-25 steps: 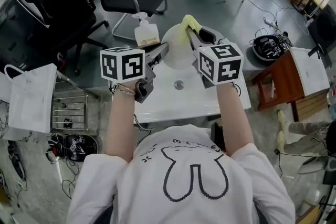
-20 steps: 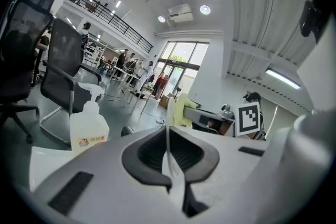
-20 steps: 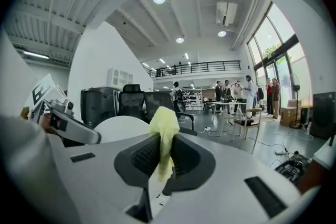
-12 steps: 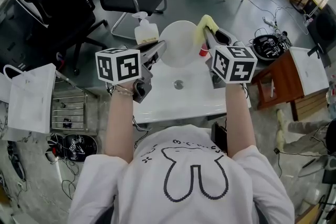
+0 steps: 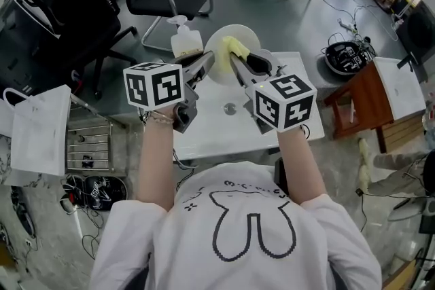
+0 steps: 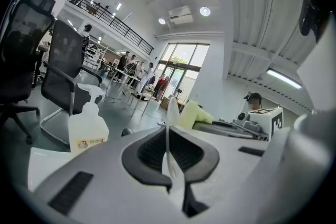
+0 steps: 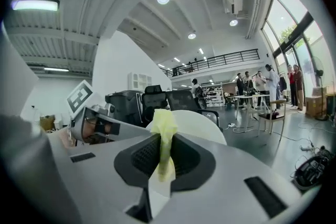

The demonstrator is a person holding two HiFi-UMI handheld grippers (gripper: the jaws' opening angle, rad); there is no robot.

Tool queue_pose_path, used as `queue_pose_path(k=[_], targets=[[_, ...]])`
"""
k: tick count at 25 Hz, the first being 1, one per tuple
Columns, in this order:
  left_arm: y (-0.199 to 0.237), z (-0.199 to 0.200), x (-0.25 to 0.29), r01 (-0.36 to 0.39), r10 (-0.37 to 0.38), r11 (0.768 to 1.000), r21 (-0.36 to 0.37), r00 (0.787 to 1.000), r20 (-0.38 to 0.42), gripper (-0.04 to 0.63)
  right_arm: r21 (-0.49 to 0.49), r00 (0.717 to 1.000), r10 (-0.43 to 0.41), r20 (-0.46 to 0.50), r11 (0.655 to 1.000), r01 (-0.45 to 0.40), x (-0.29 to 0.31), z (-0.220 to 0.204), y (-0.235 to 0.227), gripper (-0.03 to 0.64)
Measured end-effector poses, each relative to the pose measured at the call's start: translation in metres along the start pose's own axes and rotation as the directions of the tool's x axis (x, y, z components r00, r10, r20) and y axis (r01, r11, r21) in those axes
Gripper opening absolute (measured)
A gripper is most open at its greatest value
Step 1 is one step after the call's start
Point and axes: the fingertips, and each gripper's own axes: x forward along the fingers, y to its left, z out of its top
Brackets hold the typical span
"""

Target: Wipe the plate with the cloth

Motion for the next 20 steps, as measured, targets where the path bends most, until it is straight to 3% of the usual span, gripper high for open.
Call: queue_pose_path(k=[11,20], targets=[[-0.002,-0.003,0.001,-0.004,0.004,1.0,0.011,1.0,-0.011,0.017,-0.009,0.998,0.007,-0.066,1.0,-0.008,0.022,-0.019,0.003,0.051],[-0.004,-0.002,-0.001,-0.003,0.003,1.0,0.005,1.0,0.0,0.018,-0.031,0.984,-0.134,-0.115,0.991,0.131,0.009,-0.033,-0.049,0.051]])
